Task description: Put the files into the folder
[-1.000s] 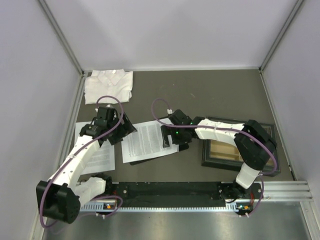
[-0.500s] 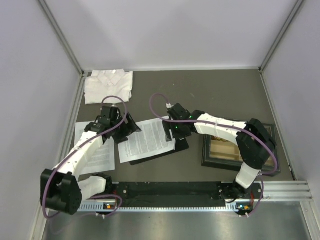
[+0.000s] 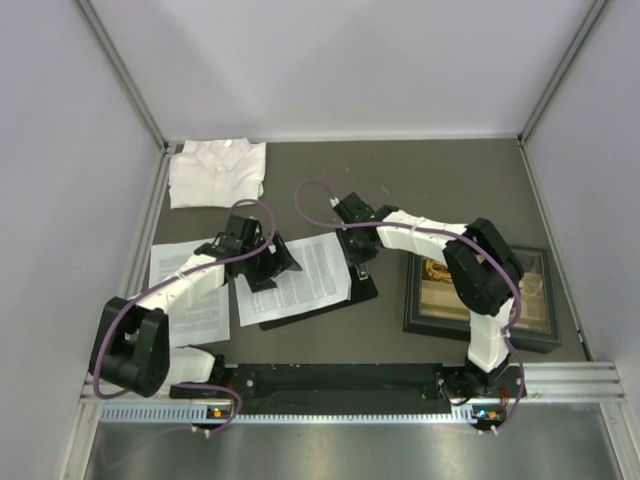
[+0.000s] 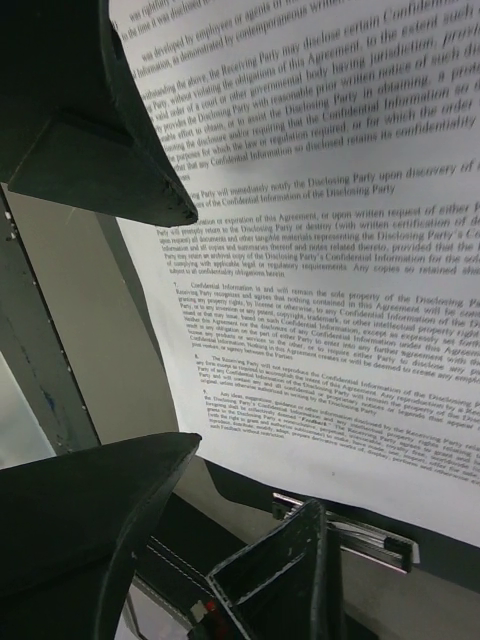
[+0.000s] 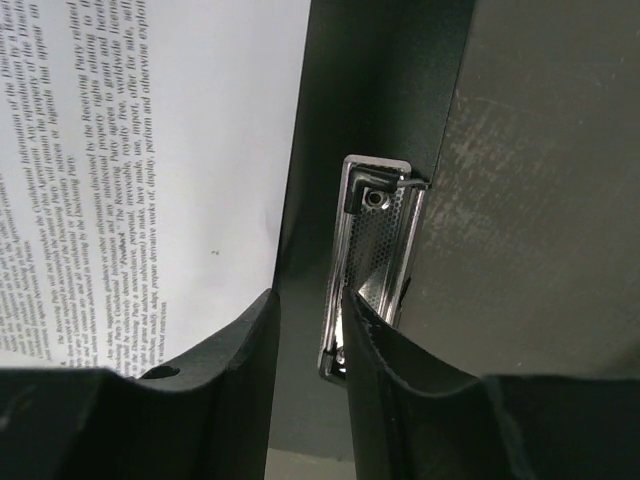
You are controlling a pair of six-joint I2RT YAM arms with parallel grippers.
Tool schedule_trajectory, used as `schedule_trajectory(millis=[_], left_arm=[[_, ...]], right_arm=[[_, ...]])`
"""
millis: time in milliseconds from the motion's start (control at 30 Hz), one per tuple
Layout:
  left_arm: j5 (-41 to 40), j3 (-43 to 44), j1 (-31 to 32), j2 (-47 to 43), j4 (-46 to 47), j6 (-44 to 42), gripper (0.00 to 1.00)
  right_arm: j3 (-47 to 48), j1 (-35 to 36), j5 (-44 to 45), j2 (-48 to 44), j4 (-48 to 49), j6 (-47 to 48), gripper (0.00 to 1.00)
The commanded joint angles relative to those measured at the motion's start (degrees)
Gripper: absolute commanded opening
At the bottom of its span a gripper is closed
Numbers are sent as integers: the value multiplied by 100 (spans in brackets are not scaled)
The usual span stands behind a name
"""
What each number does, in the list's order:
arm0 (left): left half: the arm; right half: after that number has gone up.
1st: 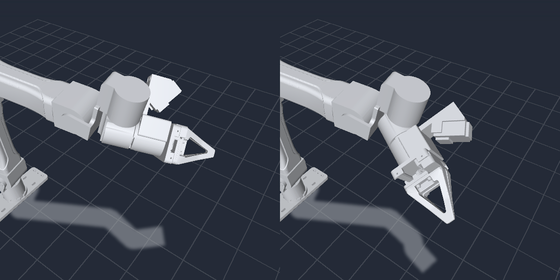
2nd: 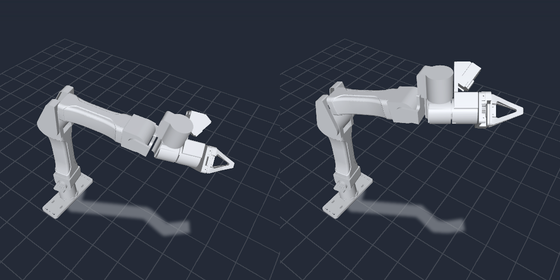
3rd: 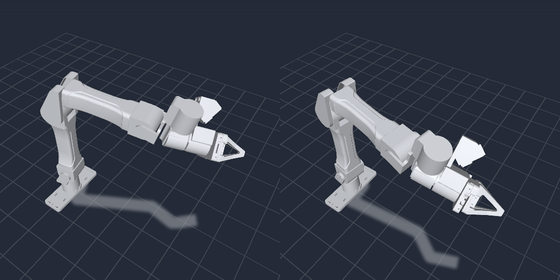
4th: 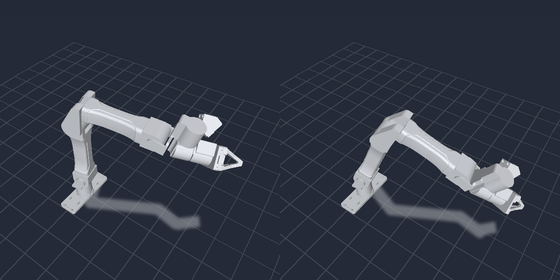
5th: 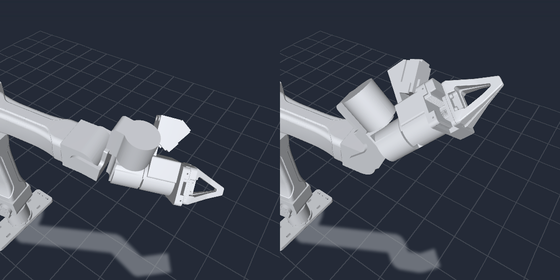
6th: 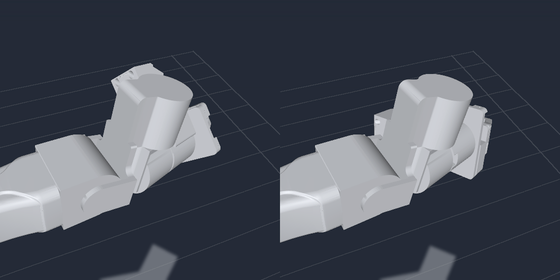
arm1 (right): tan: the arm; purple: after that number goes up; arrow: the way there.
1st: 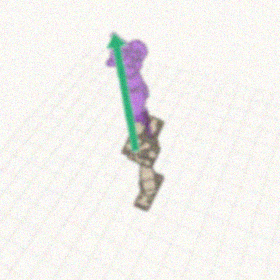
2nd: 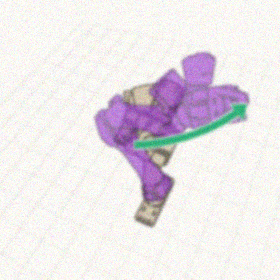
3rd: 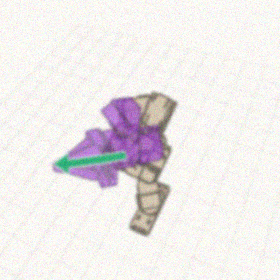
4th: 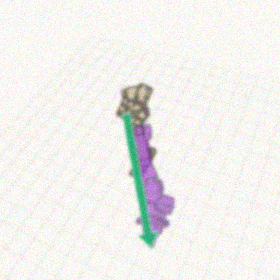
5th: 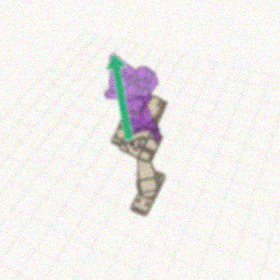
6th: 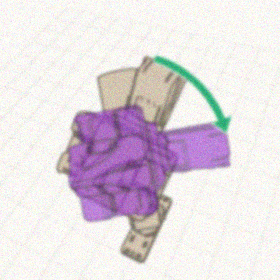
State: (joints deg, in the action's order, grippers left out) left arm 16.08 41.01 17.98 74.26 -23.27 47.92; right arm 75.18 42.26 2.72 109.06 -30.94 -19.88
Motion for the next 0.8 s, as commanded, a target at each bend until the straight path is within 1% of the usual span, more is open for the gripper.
schedule_trajectory(millis=[0,67,167,200,267,300,400,567,700,767], left_arm=[[19,82,390,290,551,226,87],[-17,100,565,405,647,288,87],[-87,170,663,825,806,367,87],[-131,205,689,914,815,376,87],[-210,301,707,1090,797,402,87],[-236,328,716,1108,806,420,87],[-246,363,760,1126,885,499,87],[-70,635,813,1213,947,604,87],[-8,820,821,1424,1026,675,87],[-34,873,821,1669,1131,666,87]], right_arm=[[357,10,281,160,-17,186,31],[340,10,308,177,0,212,31],[305,2,247,195,61,204,31],[287,10,255,204,96,152,30],[217,2,334,239,132,72,26],[173,10,378,230,219,-15,21],[41,10,519,169,264,-121,13],[225,10,545,326,9,-244,10],[322,2,466,573,-123,-507,0],[261,10,396,564,-70,-613,0]])
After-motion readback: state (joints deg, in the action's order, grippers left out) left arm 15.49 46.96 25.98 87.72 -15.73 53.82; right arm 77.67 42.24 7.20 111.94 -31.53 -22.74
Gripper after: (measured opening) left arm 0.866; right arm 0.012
